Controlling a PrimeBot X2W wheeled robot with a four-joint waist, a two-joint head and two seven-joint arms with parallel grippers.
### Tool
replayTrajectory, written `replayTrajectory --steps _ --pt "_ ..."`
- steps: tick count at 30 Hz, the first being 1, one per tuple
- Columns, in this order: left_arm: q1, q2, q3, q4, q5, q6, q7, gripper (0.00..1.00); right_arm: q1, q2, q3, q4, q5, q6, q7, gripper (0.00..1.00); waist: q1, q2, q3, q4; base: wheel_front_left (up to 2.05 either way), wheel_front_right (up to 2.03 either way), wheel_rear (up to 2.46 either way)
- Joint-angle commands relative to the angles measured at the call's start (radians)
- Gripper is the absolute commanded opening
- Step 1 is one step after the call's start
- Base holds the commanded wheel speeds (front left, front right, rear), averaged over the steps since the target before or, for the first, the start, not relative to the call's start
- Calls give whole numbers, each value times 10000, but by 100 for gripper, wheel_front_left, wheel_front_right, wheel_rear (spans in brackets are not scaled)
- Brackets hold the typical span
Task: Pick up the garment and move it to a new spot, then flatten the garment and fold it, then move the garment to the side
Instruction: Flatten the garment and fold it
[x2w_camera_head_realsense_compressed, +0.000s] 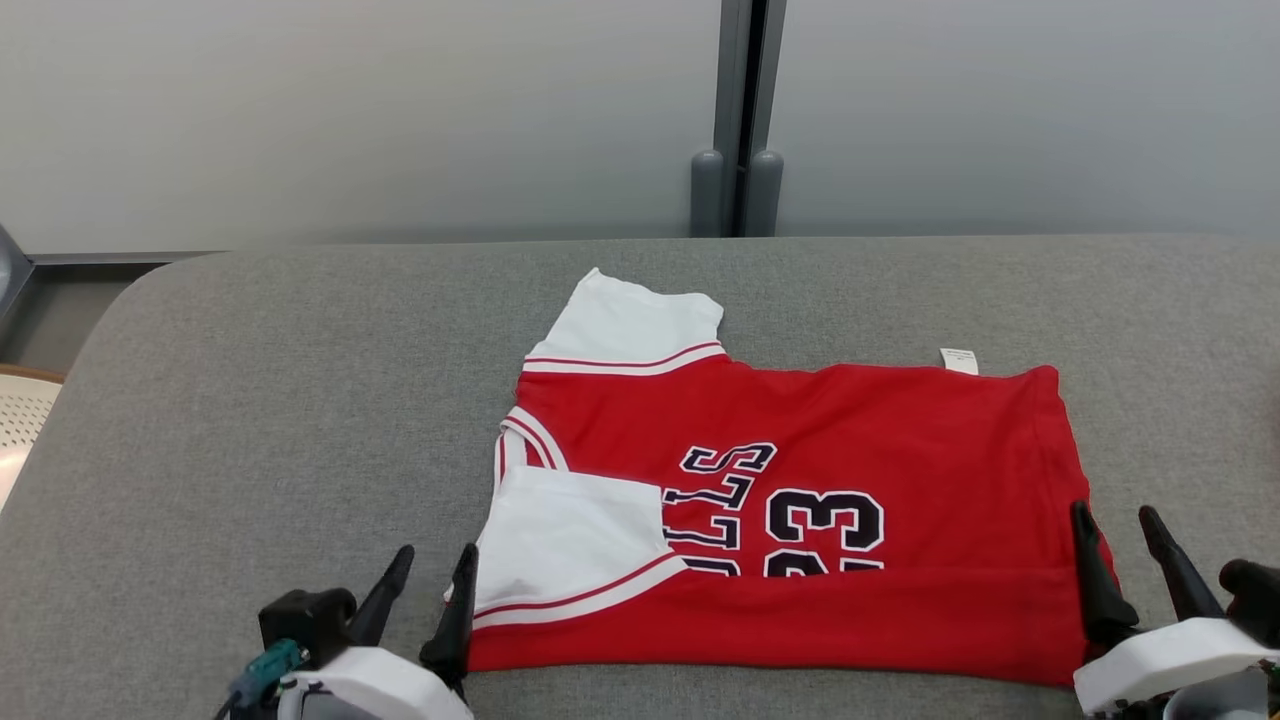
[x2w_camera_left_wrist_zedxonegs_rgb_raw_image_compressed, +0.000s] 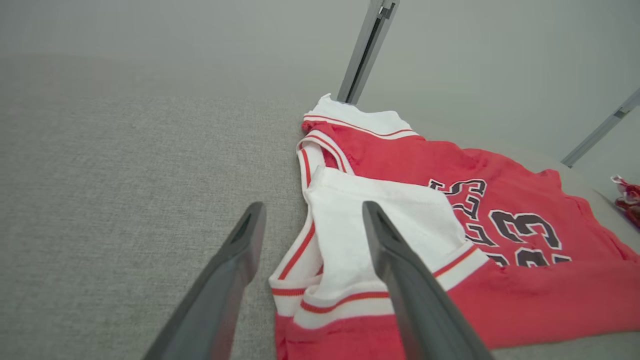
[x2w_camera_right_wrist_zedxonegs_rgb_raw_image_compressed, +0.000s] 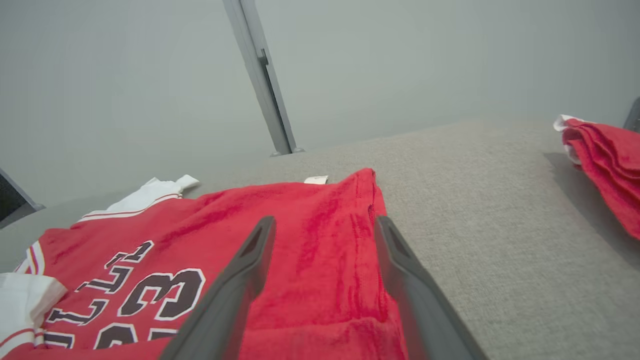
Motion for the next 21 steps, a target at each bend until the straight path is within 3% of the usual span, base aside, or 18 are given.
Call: replayTrajectory --steps 1,4,9,13,16,21 --pt "-294 -8 212 -304 -42 6 -102 100 31 -146 39 -379 -184 -5 -148 100 0 -1 140 -22 0 0 0" --pt "-459 -214 518 -939 -467 -278 -151 100 -8 -157 95 -1051 -479 -4 -235 100 0 -1 407 -59 0 0 0" --pt "-1132 -245 732 -1655 -212 -440 -150 100 -237 -48 -91 -1792 -1204 -4 -303 100 0 -1 1029 -168 0 0 0" --pt "-2311 65 553 -1136 166 -468 -48 100 -675 114 -132 -2135 -1739 -4 -308 100 0 -1 1773 -416 0 0 0" --pt "-3369 398 451 -417 585 -195 387 100 -1205 203 -167 -2083 -2209 -5 -304 100 0 -1 2338 -776 0 0 0" --pt "-5365 946 58 411 876 -349 1403 100 -2207 559 -141 -2004 -2649 -5 -292 100 0 -1 3282 -1363 0 0 0"
